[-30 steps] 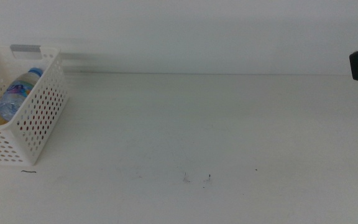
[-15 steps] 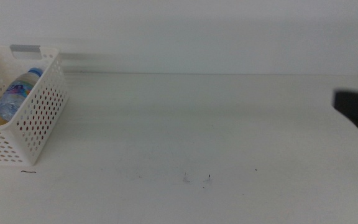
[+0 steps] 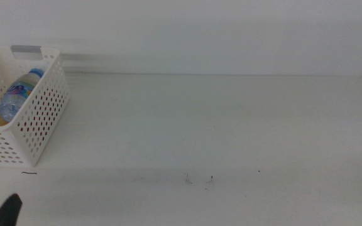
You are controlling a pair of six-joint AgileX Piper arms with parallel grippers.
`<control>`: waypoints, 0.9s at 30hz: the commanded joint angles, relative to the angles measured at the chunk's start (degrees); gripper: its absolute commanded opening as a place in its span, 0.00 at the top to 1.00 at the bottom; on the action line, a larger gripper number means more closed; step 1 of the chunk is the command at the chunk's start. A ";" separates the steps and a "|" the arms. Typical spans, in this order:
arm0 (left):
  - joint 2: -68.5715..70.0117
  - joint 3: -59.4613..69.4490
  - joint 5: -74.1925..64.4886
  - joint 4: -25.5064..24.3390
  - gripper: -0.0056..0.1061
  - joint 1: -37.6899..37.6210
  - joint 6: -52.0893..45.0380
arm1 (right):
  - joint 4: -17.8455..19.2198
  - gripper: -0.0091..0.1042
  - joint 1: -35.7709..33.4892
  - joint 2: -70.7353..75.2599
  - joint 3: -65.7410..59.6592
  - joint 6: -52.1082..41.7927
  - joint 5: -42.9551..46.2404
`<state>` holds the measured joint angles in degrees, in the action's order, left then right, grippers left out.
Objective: Use arms to grab the bottles and put them into the dustbin to the left of the table.
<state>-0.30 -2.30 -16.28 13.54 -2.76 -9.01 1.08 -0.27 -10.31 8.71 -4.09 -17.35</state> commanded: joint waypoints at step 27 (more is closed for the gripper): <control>0.30 2.30 4.53 -0.65 0.11 -0.03 -0.03 | -2.81 0.20 0.44 10.31 -8.71 -0.25 -0.84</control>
<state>-0.19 -0.03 -12.60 12.95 -2.76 -9.01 -1.82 -0.16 -0.21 0.17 -4.09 -18.43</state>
